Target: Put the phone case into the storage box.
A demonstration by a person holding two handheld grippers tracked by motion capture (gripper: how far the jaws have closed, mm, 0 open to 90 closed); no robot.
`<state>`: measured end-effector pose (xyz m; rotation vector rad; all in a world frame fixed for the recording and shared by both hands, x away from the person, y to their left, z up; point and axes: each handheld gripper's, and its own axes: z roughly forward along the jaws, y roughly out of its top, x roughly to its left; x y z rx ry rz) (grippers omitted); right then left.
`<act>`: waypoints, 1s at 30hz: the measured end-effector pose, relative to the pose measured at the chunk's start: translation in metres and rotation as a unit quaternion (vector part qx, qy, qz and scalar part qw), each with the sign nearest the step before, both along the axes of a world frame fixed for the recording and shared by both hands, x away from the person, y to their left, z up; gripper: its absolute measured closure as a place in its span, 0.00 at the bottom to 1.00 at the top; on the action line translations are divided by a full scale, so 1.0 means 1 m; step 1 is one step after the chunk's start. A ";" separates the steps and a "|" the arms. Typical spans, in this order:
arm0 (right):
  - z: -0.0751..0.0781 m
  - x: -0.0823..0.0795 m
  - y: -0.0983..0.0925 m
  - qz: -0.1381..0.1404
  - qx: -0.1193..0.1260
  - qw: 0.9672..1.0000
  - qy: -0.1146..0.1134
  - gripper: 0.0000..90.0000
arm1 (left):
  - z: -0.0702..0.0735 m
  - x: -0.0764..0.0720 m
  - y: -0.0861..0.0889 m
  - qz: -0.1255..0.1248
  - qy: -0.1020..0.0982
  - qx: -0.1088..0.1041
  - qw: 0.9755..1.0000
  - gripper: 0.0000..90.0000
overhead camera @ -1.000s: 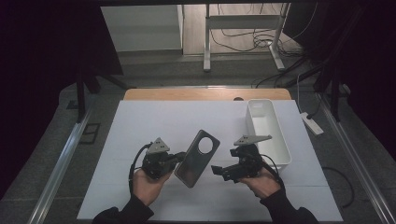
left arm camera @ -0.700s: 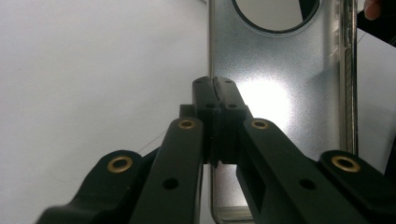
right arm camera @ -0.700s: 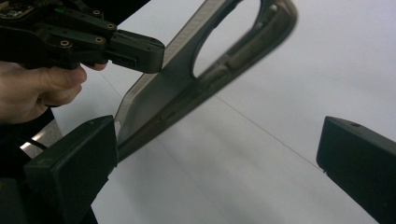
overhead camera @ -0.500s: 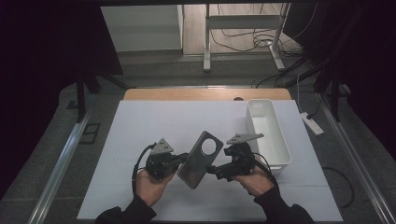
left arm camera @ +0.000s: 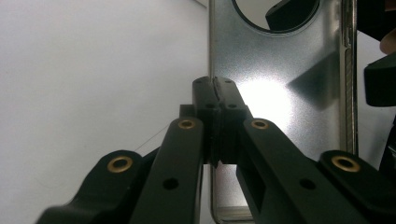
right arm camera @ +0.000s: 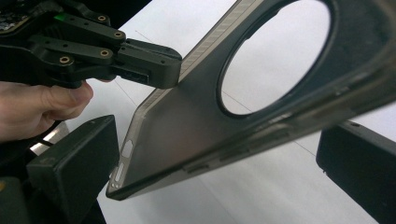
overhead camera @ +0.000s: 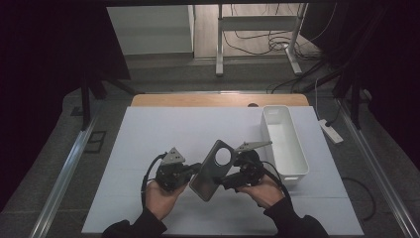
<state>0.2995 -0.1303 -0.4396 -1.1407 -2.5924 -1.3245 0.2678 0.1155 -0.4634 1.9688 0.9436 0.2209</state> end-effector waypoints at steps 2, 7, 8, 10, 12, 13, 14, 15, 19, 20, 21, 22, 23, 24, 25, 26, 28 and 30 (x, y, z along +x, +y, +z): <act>-0.001 0.000 0.002 0.002 0.000 1.000 0.002 0.00 | 0.000 0.000 0.000 -0.001 0.000 0.000 1.000 0.99; -0.004 0.001 0.006 0.002 -0.004 1.000 0.000 0.00 | 0.001 0.000 -0.001 -0.003 -0.001 0.000 1.000 0.99; -0.004 0.001 0.007 0.002 -0.004 1.000 0.001 0.00 | 0.001 0.000 -0.001 -0.003 -0.001 0.000 1.000 0.99; -0.005 0.001 0.008 0.002 -0.006 1.000 0.003 0.01 | 0.001 -0.001 -0.001 -0.003 -0.001 -0.002 1.000 0.99; -0.006 0.001 0.009 0.000 -0.005 1.000 0.003 0.03 | 0.002 -0.001 -0.001 -0.003 -0.002 -0.002 1.000 0.99; -0.006 0.002 0.009 -0.001 -0.003 1.000 0.003 0.04 | 0.002 -0.001 -0.001 -0.003 -0.003 -0.001 1.000 0.99; -0.006 0.002 0.009 -0.001 0.001 1.000 0.003 0.06 | 0.002 -0.001 -0.001 -0.003 -0.002 -0.002 1.000 0.99; -0.006 0.002 0.009 0.000 0.003 1.000 0.004 0.08 | 0.002 -0.001 -0.001 -0.003 -0.002 -0.002 1.000 0.99; -0.006 0.003 0.008 -0.001 0.015 1.000 0.006 0.16 | 0.002 -0.001 -0.001 -0.004 -0.004 -0.002 1.000 0.99; -0.005 0.003 0.008 -0.001 0.019 1.000 0.008 0.18 | 0.002 -0.001 -0.001 -0.005 -0.004 -0.002 1.000 0.99; -0.005 0.003 0.008 0.000 0.021 1.000 0.009 0.21 | 0.002 -0.002 -0.001 -0.004 -0.004 -0.002 1.000 0.99; -0.005 0.003 0.007 0.003 0.024 1.000 0.012 0.25 | 0.002 -0.002 -0.001 -0.004 -0.004 -0.002 1.000 0.99; -0.006 0.004 0.008 0.005 0.026 1.000 0.015 0.26 | 0.002 -0.002 -0.001 -0.005 -0.004 -0.002 1.000 0.99; -0.006 0.004 0.008 0.005 0.026 1.000 0.015 0.26 | 0.002 -0.002 -0.001 -0.005 -0.004 -0.002 1.000 0.99; -0.006 0.004 0.007 0.006 0.028 0.999 0.018 0.30 | 0.002 -0.002 -0.001 -0.004 -0.005 -0.002 1.000 0.99; -0.006 0.004 0.008 0.008 0.029 0.999 0.022 0.34 | 0.002 -0.002 -0.002 -0.005 -0.005 -0.002 1.000 0.99; -0.006 0.005 0.007 0.010 0.033 0.999 0.027 0.39 | 0.003 -0.002 -0.002 -0.005 -0.005 -0.002 1.000 0.99; -0.006 0.006 0.006 0.012 0.038 0.999 0.033 0.45 | 0.003 -0.002 -0.001 -0.005 -0.006 -0.003 1.000 0.99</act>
